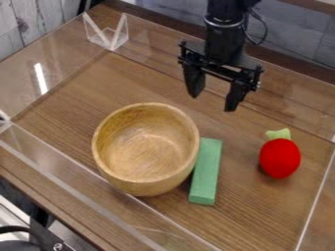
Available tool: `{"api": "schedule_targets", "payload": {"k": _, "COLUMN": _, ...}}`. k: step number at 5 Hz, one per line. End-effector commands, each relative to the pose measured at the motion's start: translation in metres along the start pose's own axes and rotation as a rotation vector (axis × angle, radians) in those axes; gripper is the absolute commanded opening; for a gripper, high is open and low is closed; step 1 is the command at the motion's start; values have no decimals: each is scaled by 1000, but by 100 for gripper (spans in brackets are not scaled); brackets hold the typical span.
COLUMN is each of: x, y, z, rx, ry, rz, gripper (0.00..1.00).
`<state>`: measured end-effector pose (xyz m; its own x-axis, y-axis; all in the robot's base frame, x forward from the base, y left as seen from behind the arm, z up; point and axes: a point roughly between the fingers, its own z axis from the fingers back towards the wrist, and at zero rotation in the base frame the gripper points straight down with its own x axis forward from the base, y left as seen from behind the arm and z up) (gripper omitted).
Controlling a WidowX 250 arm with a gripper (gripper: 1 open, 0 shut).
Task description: Move the red fruit to the right
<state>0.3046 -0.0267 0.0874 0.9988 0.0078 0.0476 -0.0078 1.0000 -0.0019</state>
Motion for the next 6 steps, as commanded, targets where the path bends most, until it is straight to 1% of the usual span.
{"api": "schedule_targets", "payload": {"k": 1, "x": 5, "y": -2, "z": 18, "rx": 2, "ry": -41, "rz": 35, "gripper": 100}}
{"api": "schedule_targets", "payload": {"k": 2, "x": 0, "y": -10, "z": 10, "rx": 6, "ry": -12, "rz": 56, "gripper": 100}}
{"api": "schedule_targets", "payload": {"k": 3, "x": -6, "y": -20, "z": 7, "rx": 11, "ry": 0, "rz": 79, "gripper": 100}}
{"api": "schedule_targets", "payload": {"k": 5, "x": -11, "y": -26, "z": 7, "rx": 26, "ry": 7, "rz": 144, "gripper": 100}}
{"api": "schedule_targets", "payload": {"k": 6, "x": -7, "y": -30, "z": -1, "rx": 34, "ry": 12, "rz": 183, "gripper": 100}}
